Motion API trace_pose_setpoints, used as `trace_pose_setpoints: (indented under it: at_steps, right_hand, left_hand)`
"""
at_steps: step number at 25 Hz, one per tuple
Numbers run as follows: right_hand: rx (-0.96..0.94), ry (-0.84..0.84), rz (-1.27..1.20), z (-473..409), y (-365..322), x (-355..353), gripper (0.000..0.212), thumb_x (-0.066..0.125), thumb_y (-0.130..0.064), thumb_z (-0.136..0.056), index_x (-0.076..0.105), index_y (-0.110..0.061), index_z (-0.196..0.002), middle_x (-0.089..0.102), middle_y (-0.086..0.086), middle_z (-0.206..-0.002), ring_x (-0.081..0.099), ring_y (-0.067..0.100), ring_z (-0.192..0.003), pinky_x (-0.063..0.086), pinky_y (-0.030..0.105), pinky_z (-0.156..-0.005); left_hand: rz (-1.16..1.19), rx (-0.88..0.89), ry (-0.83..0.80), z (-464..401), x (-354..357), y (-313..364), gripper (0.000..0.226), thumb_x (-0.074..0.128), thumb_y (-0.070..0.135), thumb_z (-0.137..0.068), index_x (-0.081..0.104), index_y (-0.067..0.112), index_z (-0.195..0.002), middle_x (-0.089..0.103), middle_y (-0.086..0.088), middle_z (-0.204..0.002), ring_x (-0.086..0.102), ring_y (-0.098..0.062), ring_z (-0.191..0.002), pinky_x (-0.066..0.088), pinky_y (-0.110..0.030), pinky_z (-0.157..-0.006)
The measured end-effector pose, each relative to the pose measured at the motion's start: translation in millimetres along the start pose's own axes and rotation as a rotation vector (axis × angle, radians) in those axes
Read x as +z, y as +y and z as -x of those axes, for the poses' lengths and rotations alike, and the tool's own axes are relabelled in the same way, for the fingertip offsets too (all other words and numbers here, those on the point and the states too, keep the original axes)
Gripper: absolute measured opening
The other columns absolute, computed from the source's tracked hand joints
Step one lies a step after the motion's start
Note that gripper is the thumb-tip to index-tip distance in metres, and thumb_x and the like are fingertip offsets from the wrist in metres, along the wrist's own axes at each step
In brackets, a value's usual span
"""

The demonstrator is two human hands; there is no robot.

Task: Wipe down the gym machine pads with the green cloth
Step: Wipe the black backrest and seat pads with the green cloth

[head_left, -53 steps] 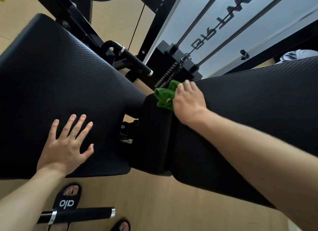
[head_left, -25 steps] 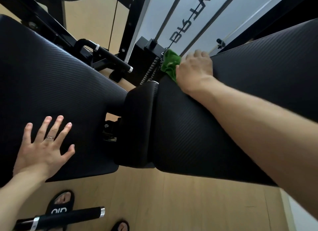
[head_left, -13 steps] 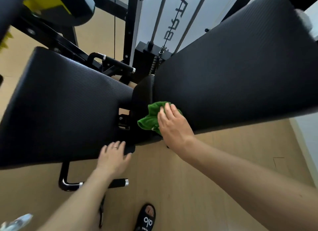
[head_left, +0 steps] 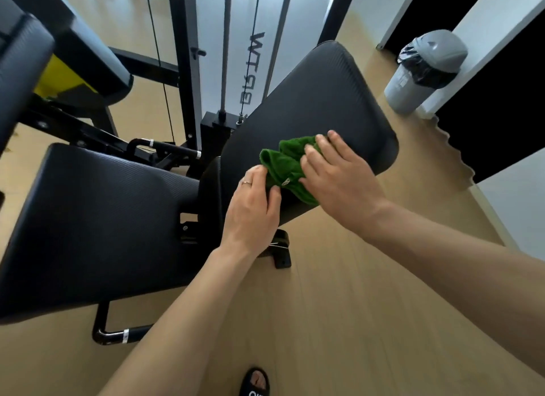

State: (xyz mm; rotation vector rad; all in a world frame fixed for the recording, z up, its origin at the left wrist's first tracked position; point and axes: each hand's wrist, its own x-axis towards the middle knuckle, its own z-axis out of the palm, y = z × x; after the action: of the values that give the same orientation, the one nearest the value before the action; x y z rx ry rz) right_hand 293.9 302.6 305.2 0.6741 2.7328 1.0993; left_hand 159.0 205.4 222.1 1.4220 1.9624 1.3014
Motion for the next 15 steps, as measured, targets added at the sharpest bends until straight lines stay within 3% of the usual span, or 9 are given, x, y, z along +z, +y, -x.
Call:
trace_pose_setpoints:
  at_steps: [2, 5, 8, 10, 12, 15]
  right_hand:
    - [0.045, 0.009, 0.007, 3.2, -8.9, 1.6, 0.051, 0.03, -0.029, -0.109, 0.049, 0.005, -0.141, 0.049, 0.028, -0.146, 0.036, 0.046, -0.141, 0.018, 0.055, -0.122]
    - [-0.002, 0.017, 0.013, -4.3, -42.5, 14.4, 0.056, 0.027, -0.027, -0.108, 0.037, 0.01, -0.148, 0.04, 0.032, -0.151, 0.03, 0.048, -0.145, 0.015, 0.056, -0.123]
    - [-0.107, 0.004, -0.014, -19.6, -77.6, 33.8, 0.058, 0.026, -0.026, -0.106, 0.032, 0.012, -0.15, 0.036, 0.033, -0.153, 0.03, 0.047, -0.145, 0.018, 0.054, -0.123]
    - [-0.185, -0.025, 0.015, -27.8, -98.4, 41.2, 0.061, 0.028, -0.03, -0.106, 0.029, 0.012, -0.151, 0.033, 0.033, -0.155, 0.028, 0.047, -0.146, 0.018, 0.053, -0.123]
    - [-0.235, -0.055, 0.039, -30.3, -108.2, 43.5, 0.062, 0.03, -0.034, -0.107, 0.031, 0.01, -0.151, 0.034, 0.031, -0.156, 0.027, 0.046, -0.147, 0.018, 0.053, -0.123]
    - [-0.221, -0.02, 0.003, -27.6, -81.4, 33.9, 0.053, 0.041, -0.03, -0.105, 0.05, 0.007, -0.142, 0.051, 0.028, -0.144, 0.043, 0.045, -0.138, 0.024, 0.053, -0.121]
  left_hand:
    - [-0.016, 0.007, -0.053, -4.3, -1.6, 3.4, 0.036, 0.038, 0.029, -0.103, 0.048, 0.018, -0.137, 0.057, 0.001, -0.133, 0.054, -0.016, -0.121, 0.047, -0.039, -0.105]
    - [0.109, -0.208, -0.182, -0.9, -3.4, -19.8, 0.04, 0.034, 0.032, -0.105, 0.044, 0.028, -0.143, 0.06, 0.005, -0.129, 0.056, -0.013, -0.118, 0.045, -0.038, -0.104]
    - [0.426, -0.476, -0.211, -6.0, 0.4, -54.6, 0.068, 0.031, 0.064, -0.092, 0.023, 0.04, -0.155, 0.051, 0.0, -0.146, 0.049, -0.016, -0.133, 0.034, -0.039, -0.116]
    - [0.545, -0.551, -0.271, -12.1, 1.1, -69.0, 0.085, 0.032, 0.079, -0.08, 0.029, 0.039, -0.155, 0.043, 0.001, -0.157, 0.041, -0.014, -0.144, 0.027, -0.042, -0.124]
    - [0.551, -0.6, -0.348, -13.4, -1.8, -68.2, 0.078, 0.029, 0.074, -0.089, 0.036, 0.032, -0.154, 0.041, 0.003, -0.159, 0.039, -0.011, -0.145, 0.025, -0.038, -0.125]
    - [0.552, -0.567, -0.371, -16.9, -5.9, -57.6, 0.061, 0.023, 0.058, -0.103, 0.05, 0.025, -0.146, 0.059, 0.004, -0.14, 0.054, -0.008, -0.131, 0.036, -0.025, -0.112]
